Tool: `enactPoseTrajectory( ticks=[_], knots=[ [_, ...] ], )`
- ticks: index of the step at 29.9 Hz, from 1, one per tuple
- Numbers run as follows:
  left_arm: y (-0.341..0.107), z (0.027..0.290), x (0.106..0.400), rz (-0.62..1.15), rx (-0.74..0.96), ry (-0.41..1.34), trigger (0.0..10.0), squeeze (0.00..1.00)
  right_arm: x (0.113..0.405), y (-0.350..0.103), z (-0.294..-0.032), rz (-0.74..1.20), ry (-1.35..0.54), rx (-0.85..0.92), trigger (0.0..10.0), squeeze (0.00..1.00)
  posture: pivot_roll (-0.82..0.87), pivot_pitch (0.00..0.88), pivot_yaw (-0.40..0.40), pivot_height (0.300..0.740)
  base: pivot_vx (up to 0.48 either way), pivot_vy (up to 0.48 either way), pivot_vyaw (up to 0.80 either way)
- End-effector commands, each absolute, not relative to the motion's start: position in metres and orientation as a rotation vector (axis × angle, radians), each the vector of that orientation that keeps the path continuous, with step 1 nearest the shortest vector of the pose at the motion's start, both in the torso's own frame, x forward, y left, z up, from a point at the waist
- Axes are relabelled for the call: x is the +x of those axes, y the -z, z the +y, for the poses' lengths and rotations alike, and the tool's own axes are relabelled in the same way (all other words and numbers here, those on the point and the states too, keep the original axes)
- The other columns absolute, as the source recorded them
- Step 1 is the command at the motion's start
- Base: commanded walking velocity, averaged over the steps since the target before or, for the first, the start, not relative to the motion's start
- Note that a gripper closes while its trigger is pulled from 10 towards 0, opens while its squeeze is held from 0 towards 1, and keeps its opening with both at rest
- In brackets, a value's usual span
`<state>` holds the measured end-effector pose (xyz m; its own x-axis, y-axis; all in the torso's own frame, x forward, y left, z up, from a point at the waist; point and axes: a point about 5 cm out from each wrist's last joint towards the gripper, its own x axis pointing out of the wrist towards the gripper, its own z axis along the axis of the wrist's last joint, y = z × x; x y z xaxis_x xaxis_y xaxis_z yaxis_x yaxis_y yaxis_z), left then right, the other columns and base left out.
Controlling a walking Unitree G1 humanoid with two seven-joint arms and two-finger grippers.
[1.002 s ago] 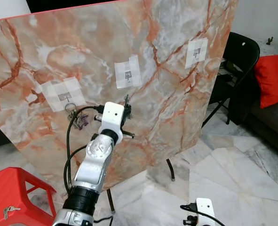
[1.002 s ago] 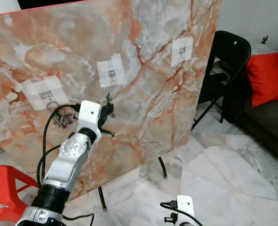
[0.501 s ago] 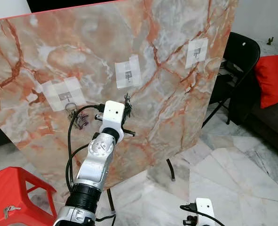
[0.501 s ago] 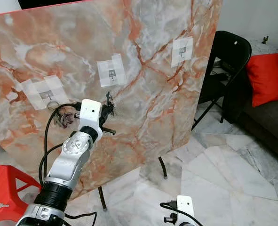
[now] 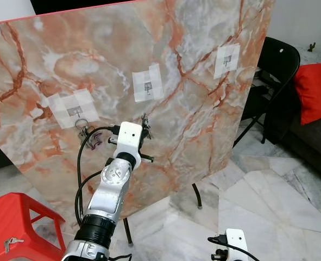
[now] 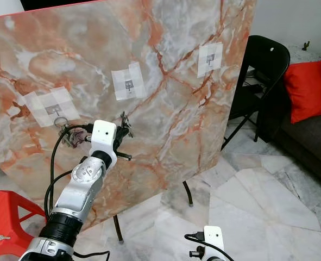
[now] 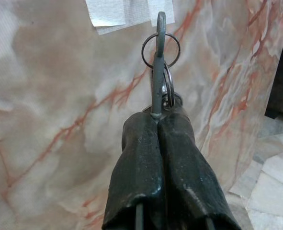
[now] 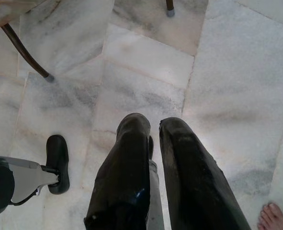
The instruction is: Hang keys on a hook
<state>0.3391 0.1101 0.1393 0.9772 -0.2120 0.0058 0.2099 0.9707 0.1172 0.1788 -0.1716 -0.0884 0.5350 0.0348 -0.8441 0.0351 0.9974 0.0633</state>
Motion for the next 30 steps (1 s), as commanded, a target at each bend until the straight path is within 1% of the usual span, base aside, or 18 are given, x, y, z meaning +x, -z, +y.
enactPoseTrajectory(
  ticks=[1,9,20,23,30],
  knots=[
    [-0.143,0.112,0.341,-0.041,0.111,0.197,10.0,0.00,0.178,0.089,-0.171,1.018,-0.002,0.073,10.0,0.00,-0.01,0.000,0.006,0.740,0.251,0.000,0.00],
    [-0.145,0.111,0.342,-0.050,0.098,0.191,10.0,0.00,0.179,0.089,-0.171,1.017,-0.007,0.069,10.0,0.00,0.00,0.000,0.000,0.740,0.301,0.000,0.00],
    [-0.145,0.108,0.340,-0.061,0.091,0.224,10.0,0.00,0.179,0.088,-0.172,1.017,-0.009,0.066,10.0,0.00,0.00,0.000,-0.003,0.740,0.368,0.000,0.00],
    [-0.146,0.101,0.337,-0.076,0.080,0.296,10.0,0.00,0.179,0.088,-0.172,1.016,-0.011,0.066,10.0,0.00,0.00,0.000,-0.003,0.740,0.331,0.000,0.00],
    [-0.145,0.098,0.332,-0.082,0.078,0.337,10.0,0.00,0.179,0.088,-0.171,1.017,-0.012,0.067,10.0,0.00,0.00,0.000,-0.002,0.740,0.000,0.000,0.00]
  ],
)
